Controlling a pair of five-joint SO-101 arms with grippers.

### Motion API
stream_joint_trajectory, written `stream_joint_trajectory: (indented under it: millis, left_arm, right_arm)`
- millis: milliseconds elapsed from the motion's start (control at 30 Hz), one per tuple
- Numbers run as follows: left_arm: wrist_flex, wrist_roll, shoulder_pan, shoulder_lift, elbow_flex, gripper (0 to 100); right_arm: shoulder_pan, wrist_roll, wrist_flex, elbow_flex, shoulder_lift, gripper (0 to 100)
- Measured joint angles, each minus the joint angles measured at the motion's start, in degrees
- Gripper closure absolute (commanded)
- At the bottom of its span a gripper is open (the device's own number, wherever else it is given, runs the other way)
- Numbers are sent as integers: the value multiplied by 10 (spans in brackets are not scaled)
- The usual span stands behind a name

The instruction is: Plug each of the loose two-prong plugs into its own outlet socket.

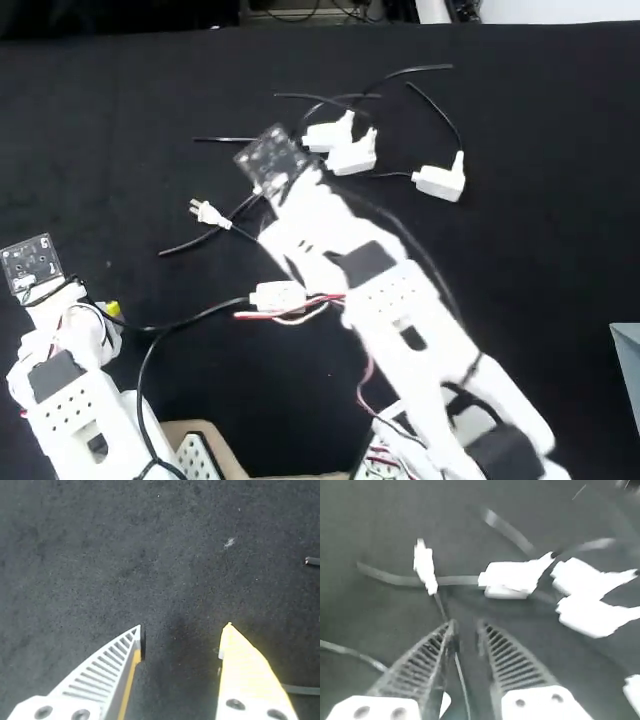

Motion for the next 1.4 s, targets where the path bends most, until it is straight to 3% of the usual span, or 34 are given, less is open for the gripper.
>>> stream_joint_trajectory:
  millis: [433,567,900,967,1100,1400]
  left_arm:
    - [0,0,0,0,0,743]
    - [0,0,0,0,0,743]
    - [0,0,0,0,0,743]
    - [0,0,0,0,0,743]
    - [0,0,0,0,0,743]
    - [0,0,1,0,0,743]
  right_arm:
    - [-47,-49,-40,-107,306,866]
    - [-47,-50,-40,-121,325,798]
    - [-47,-50,-29,-121,349,797]
    - [-47,-49,-29,-128,371,820]
    - [-44,-51,-25,-164,408,982]
    - [-29,-50,-25,-175,398,987]
